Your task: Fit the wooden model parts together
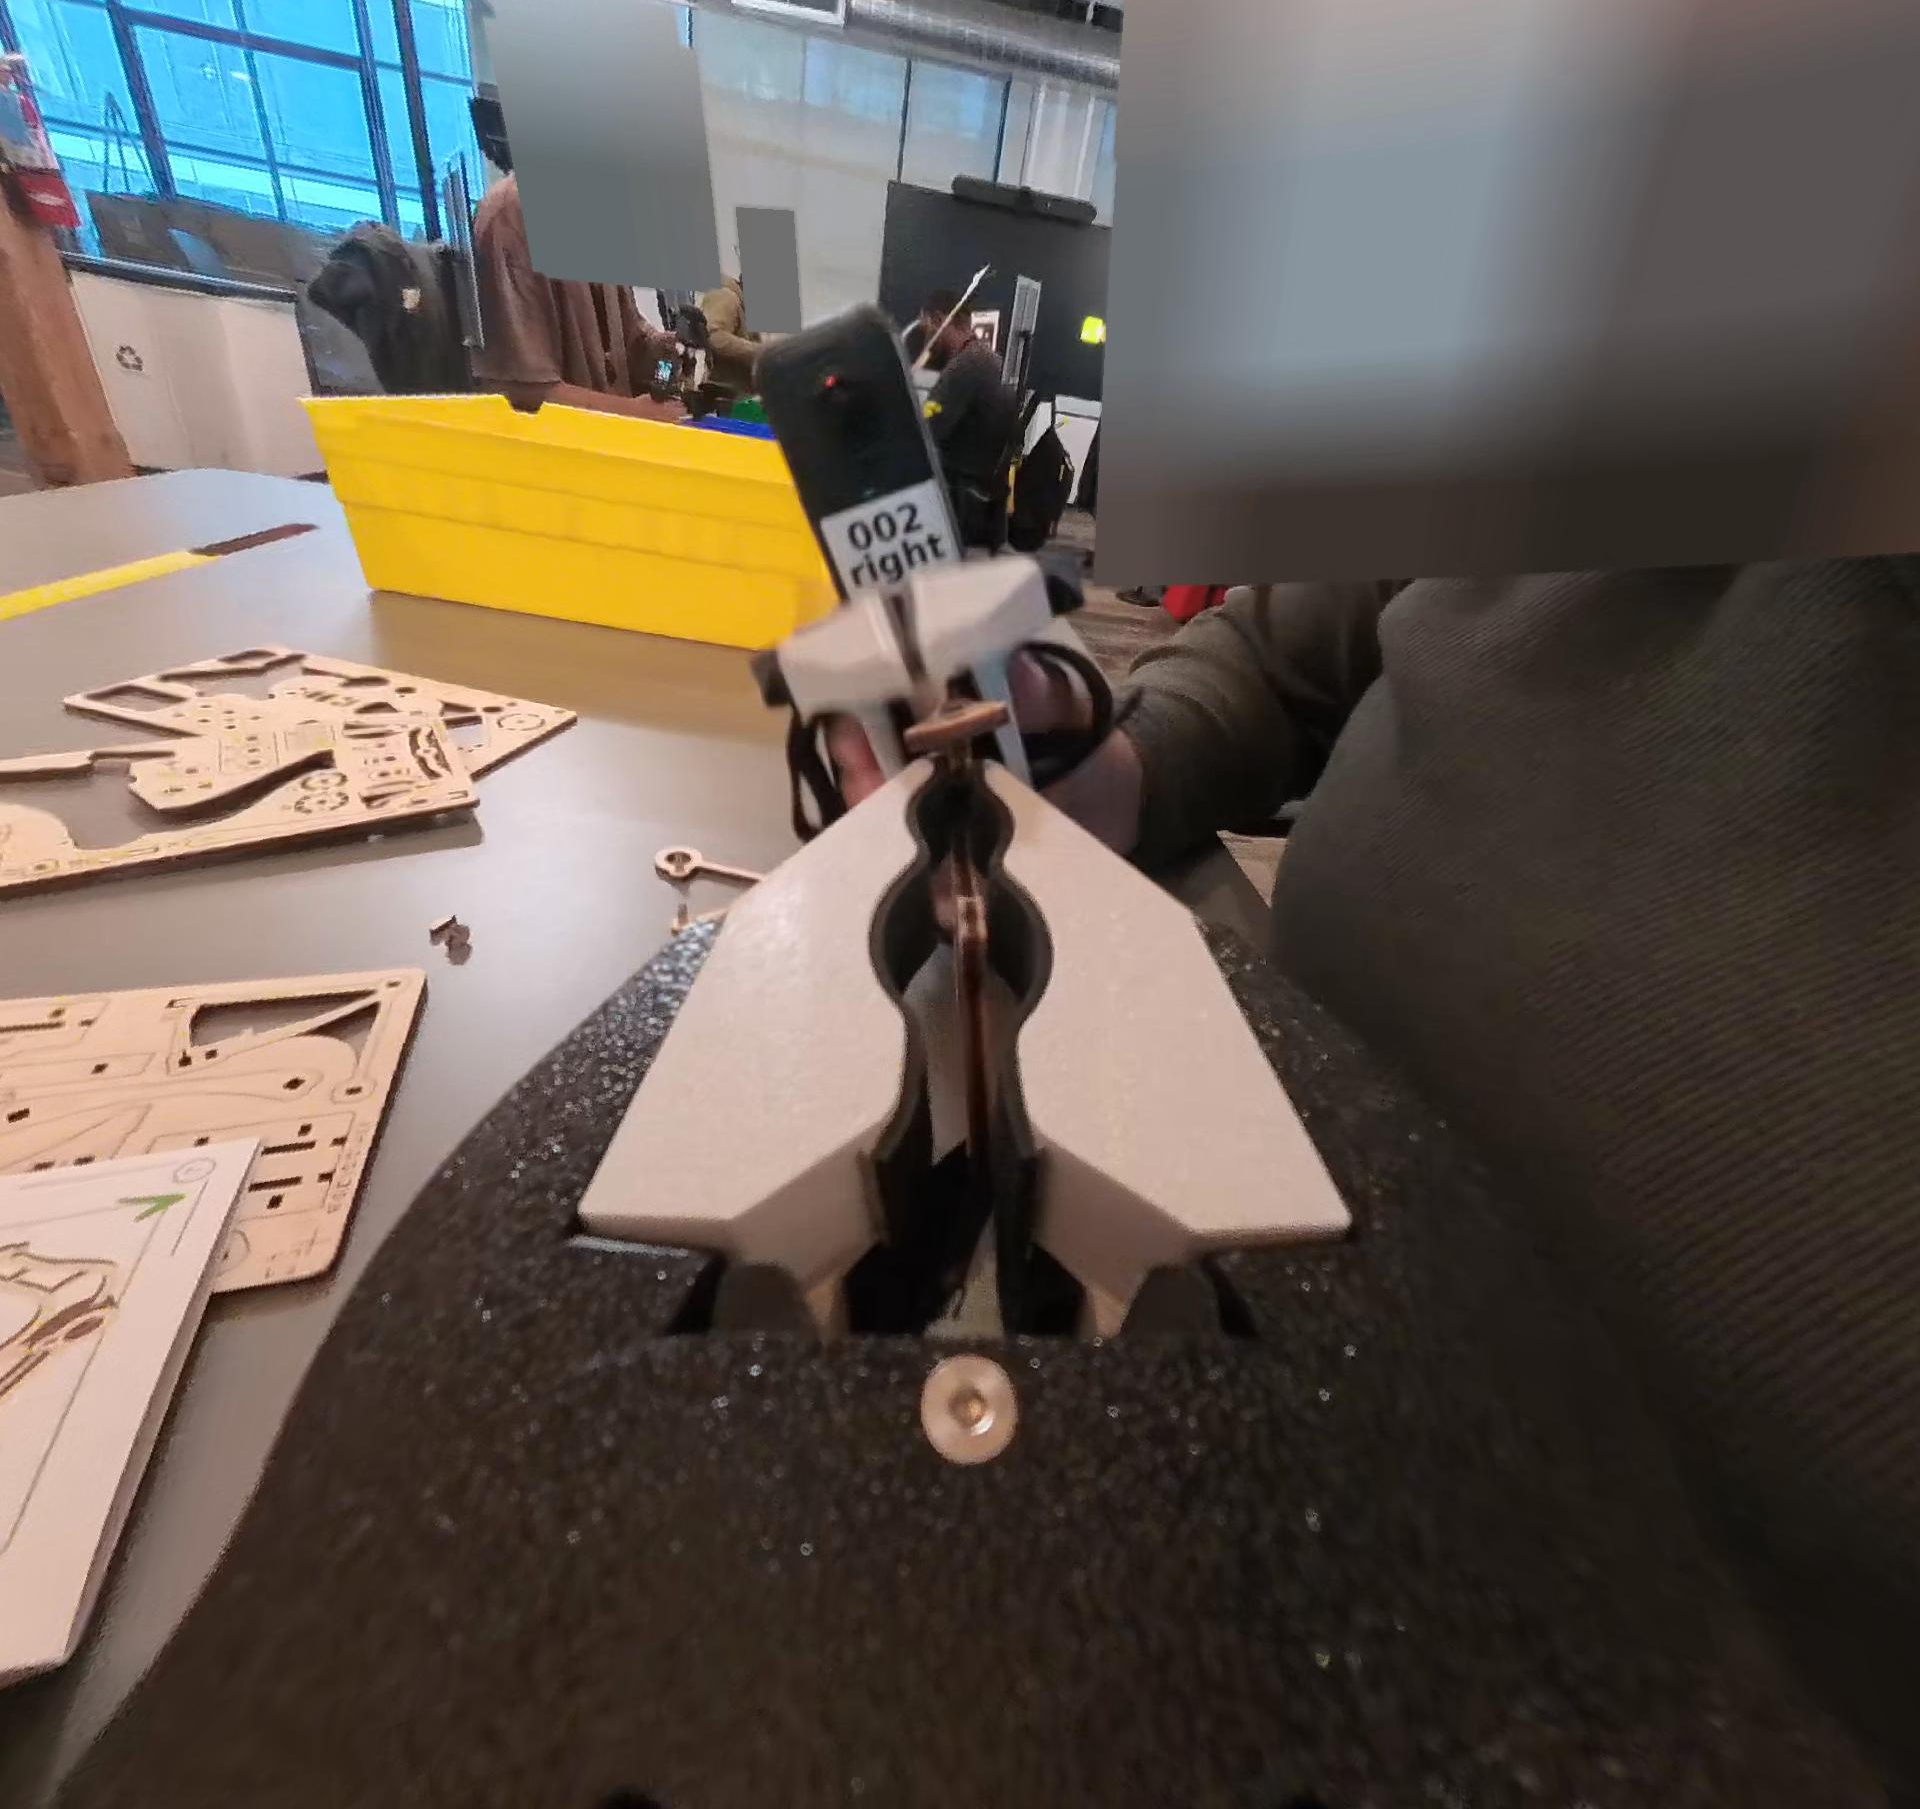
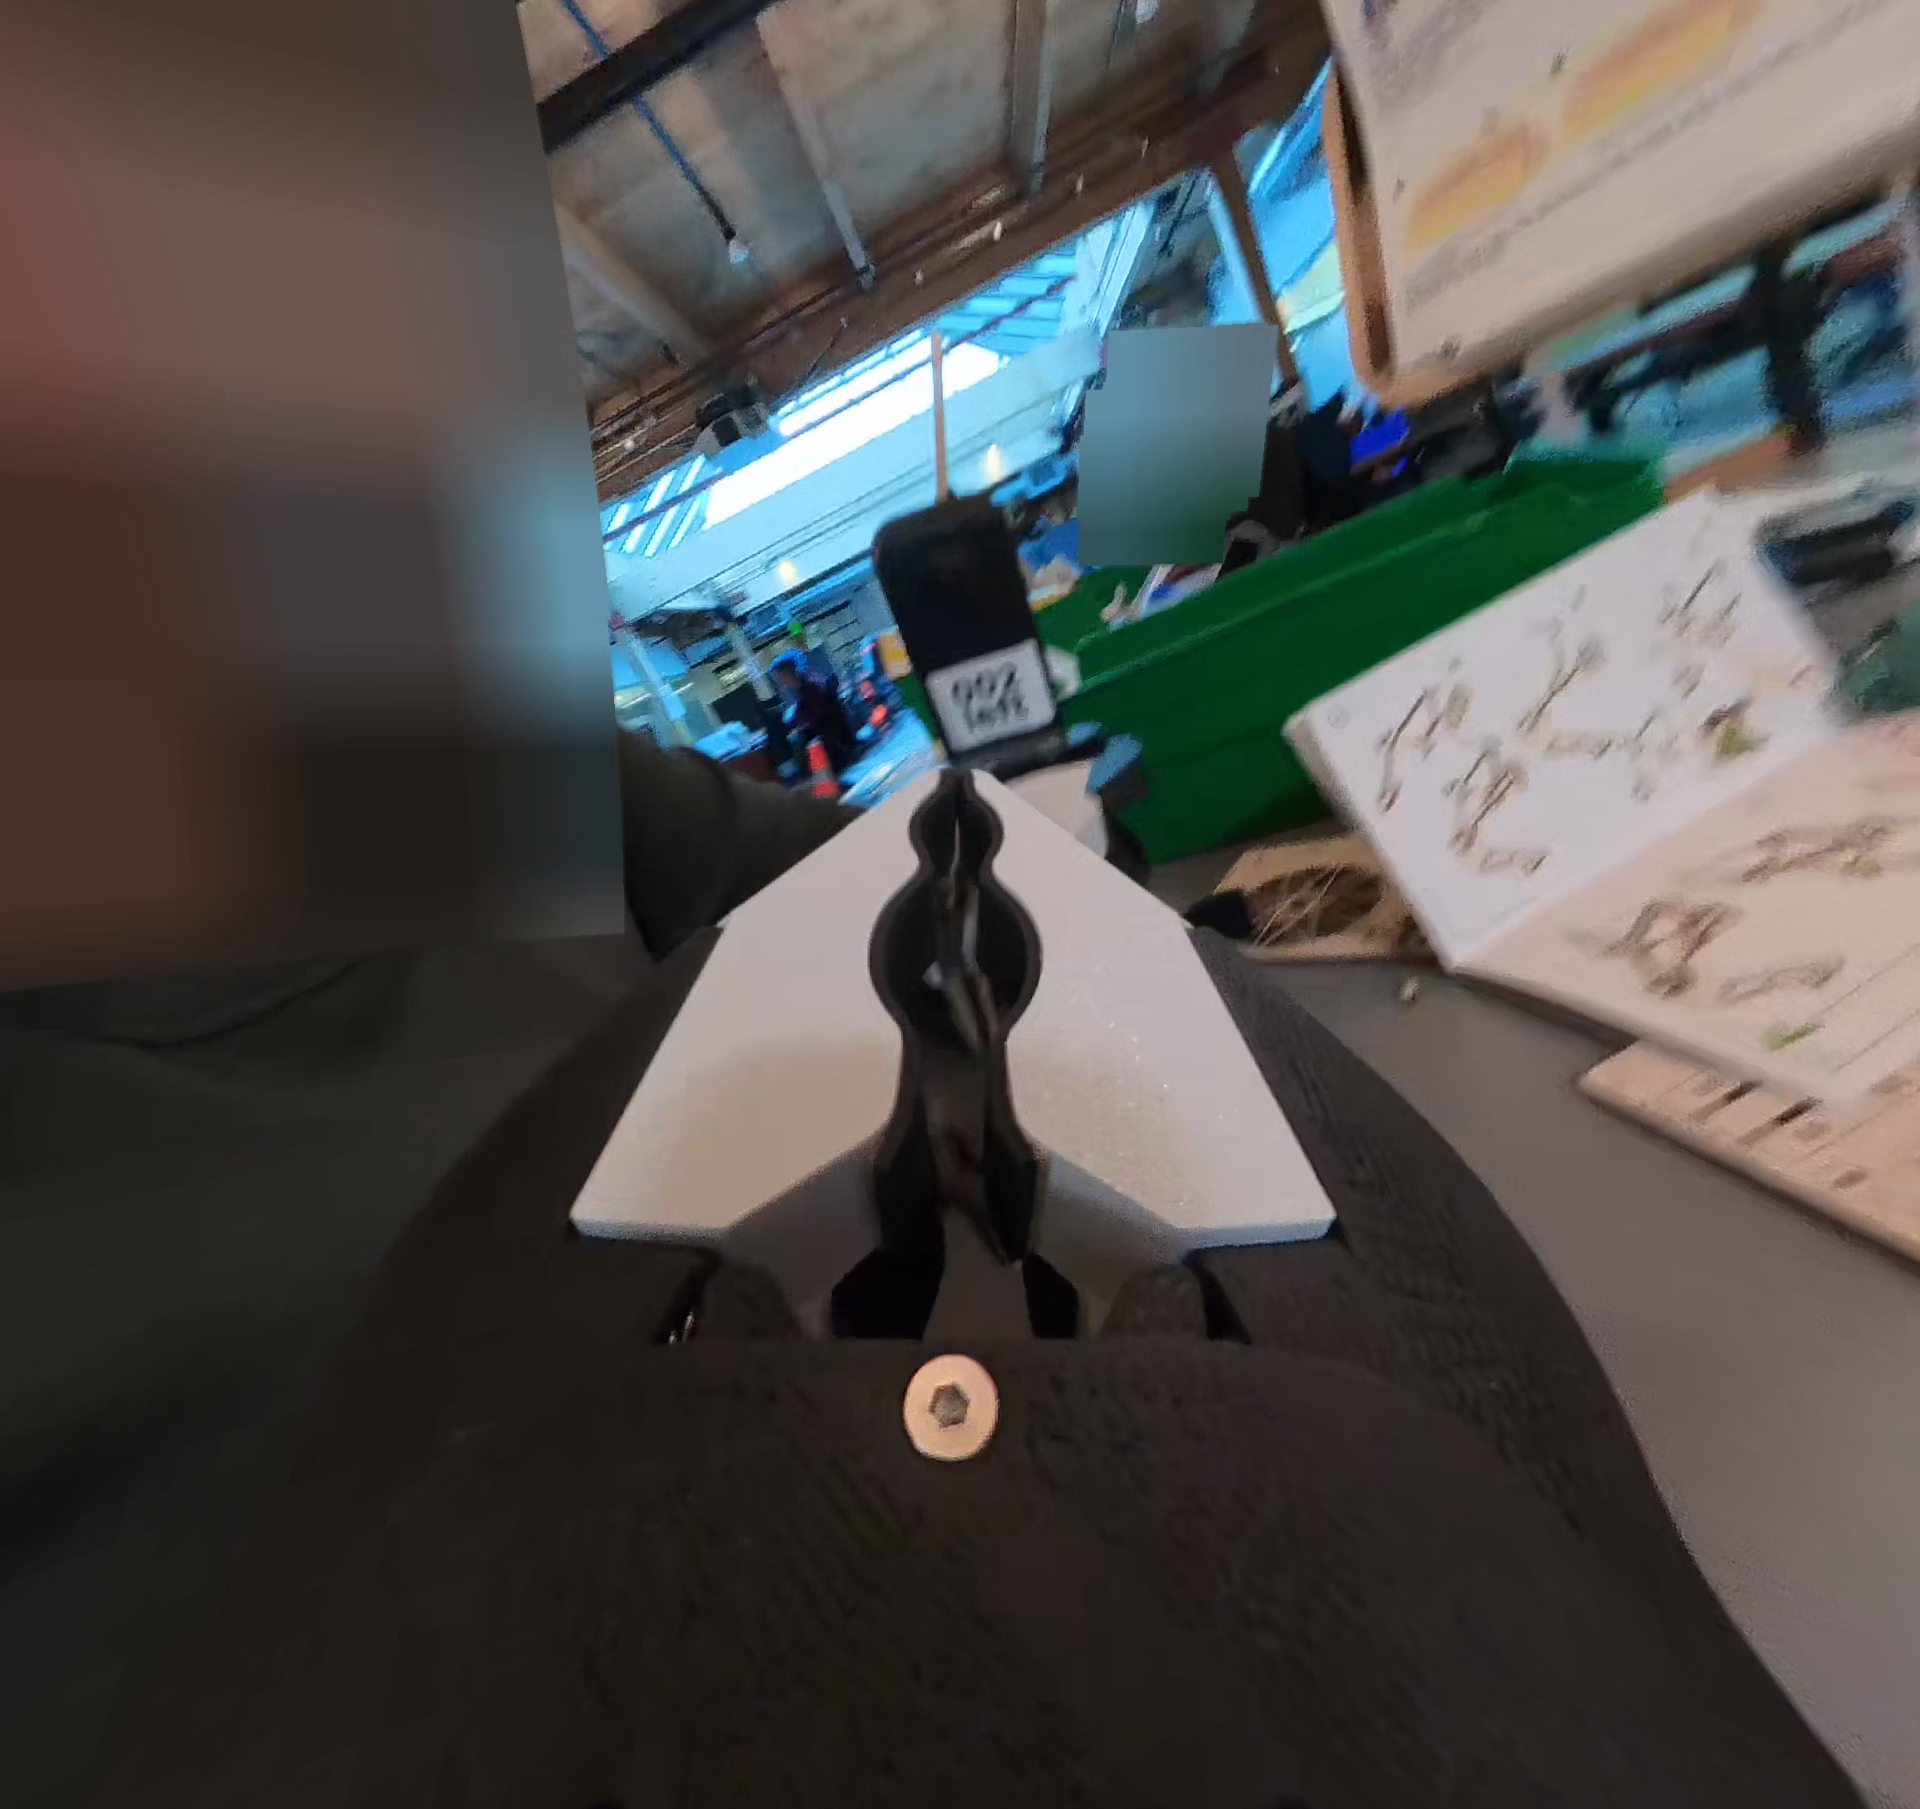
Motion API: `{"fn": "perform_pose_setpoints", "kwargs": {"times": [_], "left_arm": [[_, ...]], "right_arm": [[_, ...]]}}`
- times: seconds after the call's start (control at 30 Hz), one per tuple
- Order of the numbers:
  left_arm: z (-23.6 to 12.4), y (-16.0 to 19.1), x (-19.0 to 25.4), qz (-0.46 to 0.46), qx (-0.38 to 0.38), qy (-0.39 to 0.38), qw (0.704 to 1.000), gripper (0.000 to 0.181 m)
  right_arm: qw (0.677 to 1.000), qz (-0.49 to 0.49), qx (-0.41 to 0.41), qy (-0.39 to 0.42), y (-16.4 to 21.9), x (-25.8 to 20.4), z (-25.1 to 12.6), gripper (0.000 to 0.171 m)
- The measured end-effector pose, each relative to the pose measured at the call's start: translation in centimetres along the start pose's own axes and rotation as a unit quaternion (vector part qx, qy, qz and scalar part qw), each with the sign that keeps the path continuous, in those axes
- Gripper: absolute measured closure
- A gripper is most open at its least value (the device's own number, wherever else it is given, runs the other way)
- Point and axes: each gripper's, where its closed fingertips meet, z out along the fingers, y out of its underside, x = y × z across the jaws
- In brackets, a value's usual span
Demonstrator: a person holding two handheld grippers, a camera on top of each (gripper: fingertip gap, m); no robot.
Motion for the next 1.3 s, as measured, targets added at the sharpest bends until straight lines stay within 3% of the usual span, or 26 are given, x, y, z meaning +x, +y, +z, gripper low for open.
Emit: {"fn": "perform_pose_setpoints", "kwargs": {"times": [0.1, 0.2, 0.37, 0.47, 0.6, 0.7, 0.77, 0.87, 0.97, 1.03, 1.13, 1.3], "left_arm": [[-0.1, -0.2, -0.3, -0.014, 0.006, 0.000, 1.000, 0.181], [-0.2, 0.1, -0.4, -0.021, 0.000, -0.001, 1.000, 0.181], [-0.3, -0.4, -0.6, -0.022, 0.013, -0.005, 1.000, 0.181], [-0.4, -0.1, -0.6, -0.024, 0.006, -0.004, 1.000, 0.181], [-0.3, -0.4, -0.4, -0.015, 0.013, -0.004, 1.000, 0.181], [-0.5, -0.5, -0.5, -0.020, 0.016, -0.005, 1.000, 0.181], [-0.3, -0.4, -0.2, -0.011, 0.013, -0.001, 1.000, 0.181], [-0.4, -0.7, -0.2, -0.011, 0.021, -0.001, 1.000, 0.181], [-0.5, -0.6, -0.4, -0.014, 0.017, -0.004, 1.000, 0.181], [-0.4, -0.8, -0.2, -0.011, 0.022, -0.001, 1.000, 0.181], [-0.5, -1.0, -0.3, -0.012, 0.026, -0.004, 1.000, 0.181], [-0.6, -0.9, -0.5, -0.020, 0.028, -0.004, 0.999, 0.181]], "right_arm": [[0.998, -0.060, 0.010, 0.015, -1.9, -0.5, 0.1, 0.171], [0.999, -0.023, -0.022, 0.024, 1.0, 0.1, 0.4, 0.171], [0.996, -0.087, 0.000, 0.021, -2.3, -0.8, 0.4, 0.171], [0.999, -0.036, -0.029, 0.022, 0.9, 0.0, 0.5, 0.171], [0.998, -0.066, 0.003, 0.010, -2.1, -0.6, 0.6, 0.171], [0.998, -0.046, -0.036, 0.014, 1.0, -0.3, 1.0, 0.171], [1.000, -0.021, -0.015, 0.007, 0.4, -0.2, 0.7, 0.171], [0.997, -0.072, 0.002, 0.009, -2.0, -0.8, 0.7, 0.171], [0.999, -0.033, -0.020, 0.011, 0.7, -0.3, 1.0, 0.171], [1.000, -0.015, -0.009, 0.011, 0.1, 0.0, 0.9, 0.171], [0.996, -0.083, 0.008, 0.011, -2.4, -0.9, 0.9, 0.171], [1.000, -0.025, -0.006, 0.015, -0.1, 0.2, 0.9, 0.171]]}}
